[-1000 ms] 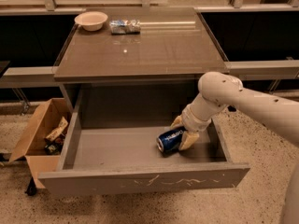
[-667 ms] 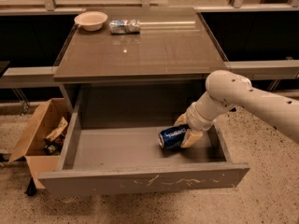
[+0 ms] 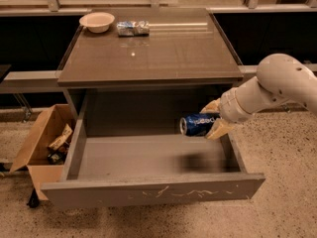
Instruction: Pick pepsi can from top drawer and place on counter
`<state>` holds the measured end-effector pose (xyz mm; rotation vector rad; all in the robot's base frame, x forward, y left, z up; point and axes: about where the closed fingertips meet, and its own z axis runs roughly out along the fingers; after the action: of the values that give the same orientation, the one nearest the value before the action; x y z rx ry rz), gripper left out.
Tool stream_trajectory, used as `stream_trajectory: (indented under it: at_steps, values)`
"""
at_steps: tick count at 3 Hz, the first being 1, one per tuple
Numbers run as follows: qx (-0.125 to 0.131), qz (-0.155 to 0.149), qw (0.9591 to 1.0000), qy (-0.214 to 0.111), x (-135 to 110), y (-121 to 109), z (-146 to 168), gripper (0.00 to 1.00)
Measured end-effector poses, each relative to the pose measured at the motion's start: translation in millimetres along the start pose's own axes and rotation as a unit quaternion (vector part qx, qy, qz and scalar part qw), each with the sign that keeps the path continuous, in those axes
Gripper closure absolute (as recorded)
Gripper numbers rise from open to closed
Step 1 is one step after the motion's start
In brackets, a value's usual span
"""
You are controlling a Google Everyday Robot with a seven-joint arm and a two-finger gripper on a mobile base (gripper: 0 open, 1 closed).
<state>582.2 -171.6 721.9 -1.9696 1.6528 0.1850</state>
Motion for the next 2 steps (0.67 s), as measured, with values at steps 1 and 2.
stream_trajectory:
  at_steps: [1,2]
  values:
    - [-0.006,-0.006,1.0000,0.002,-9.3,-7.3,-2.3,1.00]
    - [0.018,-0.015,0.9997,0.008,-39.1,-51.1,-35.2,1.00]
